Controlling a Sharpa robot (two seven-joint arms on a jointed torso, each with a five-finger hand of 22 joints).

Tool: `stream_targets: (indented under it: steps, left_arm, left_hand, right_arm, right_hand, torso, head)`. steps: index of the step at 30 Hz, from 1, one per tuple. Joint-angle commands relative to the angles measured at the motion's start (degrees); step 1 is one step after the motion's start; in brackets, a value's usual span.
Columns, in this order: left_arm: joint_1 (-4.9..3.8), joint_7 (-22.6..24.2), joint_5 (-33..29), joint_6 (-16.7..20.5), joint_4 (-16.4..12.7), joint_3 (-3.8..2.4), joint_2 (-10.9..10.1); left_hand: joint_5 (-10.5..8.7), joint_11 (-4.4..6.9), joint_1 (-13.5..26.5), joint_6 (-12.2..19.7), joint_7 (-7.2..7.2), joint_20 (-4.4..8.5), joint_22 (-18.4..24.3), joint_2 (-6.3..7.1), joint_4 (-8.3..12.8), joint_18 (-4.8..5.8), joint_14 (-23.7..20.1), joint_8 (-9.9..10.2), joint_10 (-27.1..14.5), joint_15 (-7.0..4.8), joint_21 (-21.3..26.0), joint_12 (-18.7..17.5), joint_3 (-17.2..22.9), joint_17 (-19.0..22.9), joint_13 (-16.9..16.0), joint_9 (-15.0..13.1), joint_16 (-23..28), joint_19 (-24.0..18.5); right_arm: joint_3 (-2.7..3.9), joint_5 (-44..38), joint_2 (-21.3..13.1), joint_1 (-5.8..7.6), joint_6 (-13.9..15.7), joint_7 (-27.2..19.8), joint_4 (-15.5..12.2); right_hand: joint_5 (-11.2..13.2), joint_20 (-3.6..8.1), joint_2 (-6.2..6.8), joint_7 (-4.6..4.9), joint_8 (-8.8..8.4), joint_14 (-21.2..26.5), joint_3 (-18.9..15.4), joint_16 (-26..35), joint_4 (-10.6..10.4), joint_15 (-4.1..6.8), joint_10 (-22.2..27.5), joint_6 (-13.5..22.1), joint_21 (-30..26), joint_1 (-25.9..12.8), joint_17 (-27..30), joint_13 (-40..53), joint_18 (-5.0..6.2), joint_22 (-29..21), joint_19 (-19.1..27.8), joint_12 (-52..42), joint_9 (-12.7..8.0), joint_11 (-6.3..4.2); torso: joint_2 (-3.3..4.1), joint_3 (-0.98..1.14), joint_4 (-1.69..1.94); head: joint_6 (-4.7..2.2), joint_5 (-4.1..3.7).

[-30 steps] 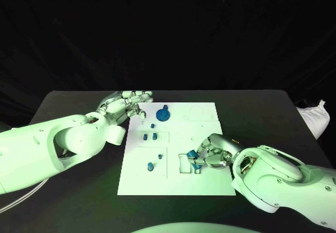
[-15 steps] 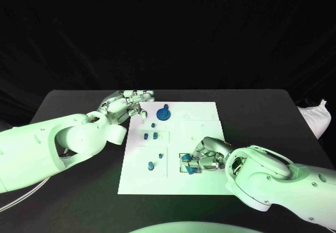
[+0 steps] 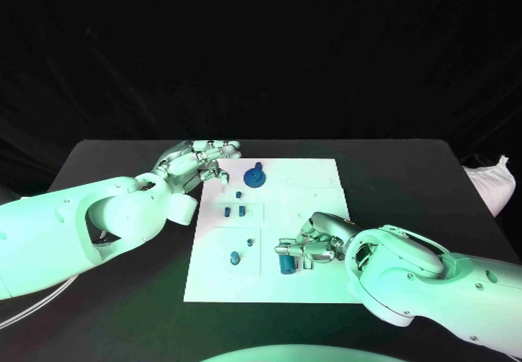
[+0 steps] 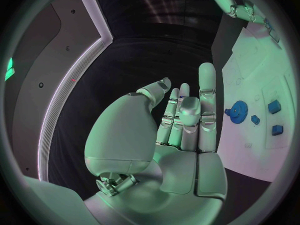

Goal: Assemble the parts on the task board

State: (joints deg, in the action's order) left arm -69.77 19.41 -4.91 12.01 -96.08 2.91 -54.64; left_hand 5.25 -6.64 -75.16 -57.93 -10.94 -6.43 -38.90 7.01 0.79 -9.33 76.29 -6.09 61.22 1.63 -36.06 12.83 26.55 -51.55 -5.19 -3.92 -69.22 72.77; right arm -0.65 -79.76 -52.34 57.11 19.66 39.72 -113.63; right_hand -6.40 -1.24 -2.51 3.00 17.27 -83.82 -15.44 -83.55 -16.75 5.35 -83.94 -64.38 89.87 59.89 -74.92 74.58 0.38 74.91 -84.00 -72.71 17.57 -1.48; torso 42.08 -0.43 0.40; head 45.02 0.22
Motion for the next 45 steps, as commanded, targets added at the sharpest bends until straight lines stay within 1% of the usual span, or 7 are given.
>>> stream_targets:
  steps: [1,9,19,25,34,40,45]
  left_arm:
    - [-0.02,0.2,-0.1,-1.1,-0.2,-0.03,0.0]
    - [-0.02,0.2,-0.1,-1.1,-0.3,-0.03,-0.1]
    - [-0.02,0.1,-0.1,-1.2,-0.3,-0.03,-0.2]
    - [-0.01,0.1,-0.1,-1.3,-0.2,-0.02,-0.2]
    - [-0.01,0.1,-0.1,-1.3,-0.2,0.01,-0.2]
    - [-0.01,0.1,-0.1,-1.4,-0.1,0.02,-0.1]
    - [-0.01,0.1,-0.1,-1.3,-0.1,0.02,-0.2]
  left_hand:
    - [-0.17,-0.06,-0.1,0.4,-0.05,-0.55,0.1,-0.65,0.0,-1.09,-0.4,-0.2,-0.4,-0.10,0.2,0.1,-0.4,0.1,-0.1,-0.1,0.0,0.0]
    - [-0.17,-0.08,0.0,0.5,-0.07,-0.56,0.1,-0.62,0.0,-1.09,-0.4,-0.2,-0.5,-0.09,0.2,0.2,-0.6,0.1,-0.1,0.0,0.0,0.0]
    - [-0.17,-0.08,0.0,0.5,-0.07,-0.56,0.1,-0.62,0.0,-1.09,-0.4,-0.2,-0.5,-0.09,0.2,0.2,-0.6,0.1,-0.1,0.0,0.0,0.0]
    - [-0.17,-0.08,0.0,0.5,-0.07,-0.56,0.1,-0.62,0.0,-1.09,-0.4,-0.2,-0.5,-0.09,0.2,0.2,-0.6,0.1,-0.1,0.0,0.0,0.0]
    - [-0.17,-0.08,0.0,0.5,-0.07,-0.56,0.1,-0.62,0.0,-1.09,-0.4,-0.2,-0.5,-0.09,0.2,0.2,-0.6,0.1,-0.1,0.0,0.0,0.0]
    - [-0.17,-0.08,0.0,0.5,-0.07,-0.56,0.1,-0.62,0.0,-1.09,-0.4,-0.2,-0.5,-0.09,0.2,0.2,-0.6,0.1,-0.1,0.0,0.0,0.0]
    - [-0.17,-0.08,0.0,0.5,-0.07,-0.56,0.1,-0.62,0.0,-1.09,-0.4,-0.2,-0.5,-0.09,0.2,0.2,-0.6,0.1,-0.1,0.0,0.0,0.0]
  right_arm:
    - [-0.02,-3.7,0.1,-0.07,-1.4,3.7,0.1]
    - [-0.03,-6.0,-0.6,-0.22,-1.0,3.7,-0.4]
    - [-0.01,-9.2,-2.6,-0.55,-0.9,3.3,-1.9]
    - [0.02,-10.4,-3.7,-0.57,-0.3,2.9,-2.8]
    - [0.04,-10.2,-4.5,-0.58,-0.7,2.1,-3.0]
    - [0.14,-6.6,-7.5,-0.29,3.8,-4.4,-3.4]
    - [0.21,-2.7,-13.2,2.27,4.8,-10.2,-4.4]
  right_hand:
    - [2.4,0.14,0.69,-0.09,-0.17,-4.0,-0.6,0.2,-0.1,-0.22,0.3,0.5,0.1,-1.8,-2.6,3.6,-0.38,15.1,-6.0,0.6,0.2,0.14]
    - [2.1,0.10,1.14,-0.05,-0.15,-3.9,-0.1,0.4,0.1,-0.27,0.5,0.7,0.1,-1.9,-2.5,3.4,-0.38,15.1,-6.0,1.1,0.6,0.17]
    - [-1.1,0.18,1.02,-0.13,0.13,-4.0,2.8,0.4,4.2,-0.19,0.2,0.8,0.1,10.0,-2.7,3.9,-0.38,15.1,-6.0,1.3,1.8,0.07]
    - [0.2,0.23,1.54,-0.24,0.43,-4.0,1.2,0.3,1.8,-0.13,0.1,0.6,0.1,7.8,-2.8,4.1,-0.38,15.1,-6.0,1.5,2.2,-0.01]
    - [0.9,0.33,1.30,-0.32,0.68,-4.1,1.7,0.3,2.8,-0.05,0.0,0.7,0.1,11.0,-3.0,4.4,-0.38,15.1,-6.0,1.4,2.8,-0.09]
    - [-3.0,-0.05,0.21,0.80,-1.33,-4.1,2.4,0.3,4.1,-0.65,0.0,3.6,0.1,13.9,-3.0,4.6,-0.38,15.1,-6.0,1.4,2.3,0.75]
    - [-6.5,-0.65,0.08,1.83,-3.45,-4.1,2.6,0.1,5.5,-1.40,0.6,5.4,0.1,16.3,-3.4,4.2,-0.38,15.1,-6.0,2.6,1.4,1.62]
  torso:
    - [-0.01,0.00,-0.03]
    - [-0.02,0.08,-0.07]
    - [-0.04,0.08,-0.07]
    - [0.02,0.14,-0.07]
    - [0.04,0.05,-0.04]
    - [-0.05,0.00,0.02]
    - [-0.15,-0.12,-0.30]
  head:
    - [0.02,0.00]
    - [0.19,-0.09]
    - [0.14,-0.26]
    - [-0.05,-0.15]
    - [-0.08,-0.34]
    - [-0.29,-0.93]
    - [-0.76,-2.44]
